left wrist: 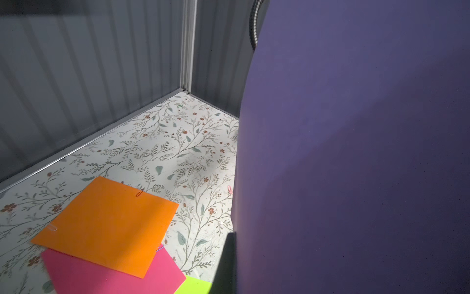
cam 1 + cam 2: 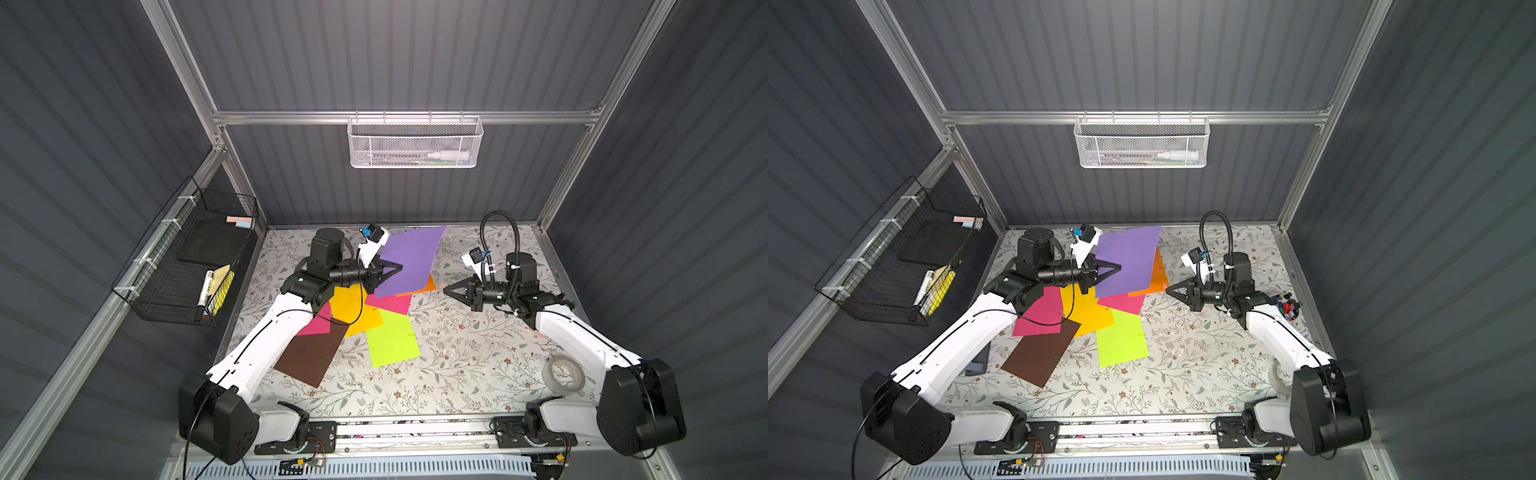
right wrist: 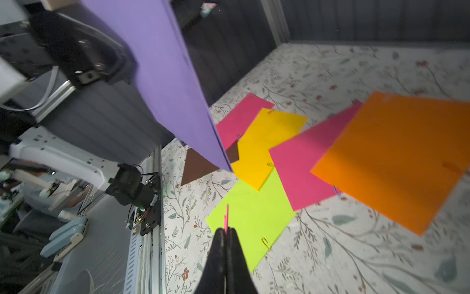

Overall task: Unclip the paperclips from the documents
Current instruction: Remove the paper clip from the document, then place the paper clip at the center of the board, then place the document at the center of the board.

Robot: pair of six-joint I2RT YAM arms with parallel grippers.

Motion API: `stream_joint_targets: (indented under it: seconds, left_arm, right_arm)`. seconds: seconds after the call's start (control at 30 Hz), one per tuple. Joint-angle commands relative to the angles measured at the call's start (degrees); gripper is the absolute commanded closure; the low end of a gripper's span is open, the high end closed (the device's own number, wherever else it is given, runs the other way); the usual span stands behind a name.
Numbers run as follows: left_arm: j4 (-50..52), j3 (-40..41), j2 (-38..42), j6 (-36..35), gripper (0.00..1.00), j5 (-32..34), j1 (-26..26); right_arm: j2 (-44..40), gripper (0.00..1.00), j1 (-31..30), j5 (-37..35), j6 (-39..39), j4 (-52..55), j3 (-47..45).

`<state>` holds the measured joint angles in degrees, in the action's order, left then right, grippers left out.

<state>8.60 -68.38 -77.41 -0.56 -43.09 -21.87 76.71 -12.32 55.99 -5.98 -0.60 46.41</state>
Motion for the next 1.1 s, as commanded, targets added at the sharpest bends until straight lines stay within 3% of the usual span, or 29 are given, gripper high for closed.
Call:
stream_joint_targets:
  seconds: [0.0, 0.1, 0.2, 0.37, 0.43, 0.67, 0.93, 1.0, 1.07]
  left_arm:
    - [-3.24, -0.42, -5.18, 2.54, 1.0, 5.84, 0.69]
    - [-6.4, -0.17, -8.52, 5.62, 1.0, 11.23, 1.68]
    - [-10.16, -0.52, -12.12, 9.68, 1.0, 13.27, 6.14]
    - [-17.42, -2.66, -20.34, 16.55, 1.0, 10.74, 14.96]
    - [-18.88, -4.41, -25.15, 17.53, 1.0, 8.72, 17.82]
    - [-21.74, -9.54, -35.95, 18.54, 1.0, 8.46, 23.31]
    - [-20.86, -17.48, -45.06, 18.34, 1.0, 11.08, 29.0]
    - [-19.77, -18.96, -46.85, 18.01, 0.89, 12.05, 29.71]
    - [-19.47, -19.42, -47.57, 17.63, 0.84, 13.66, 30.12]
  right_arm:
    - [2.57, 0.99, 0.28, -14.94, -6.91, 8.42, -1.29]
    - [4.0, 0.99, 0.21, -22.58, -11.49, 10.89, -3.36]
    - [5.7, 0.98, 0.36, -26.82, -13.98, 12.04, -4.73]
    - [8.9, 0.85, 0.34, -32.22, -16.13, 16.14, -2.76]
    - [9.94, 0.73, 0.36, -33.82, -16.01, 17.85, -1.5]
    - [7.91, 0.51, -0.03, -39.79, -13.3, 22.34, 0.42]
    - [8.01, 0.44, -6.63, -36.22, -9.63, 25.78, 4.47]
    - [8.36, 0.44, -9.54, -35.25, -9.2, 25.74, 4.91]
    - [8.55, 0.44, -12.45, -34.2, -9.06, 24.36, 4.75]
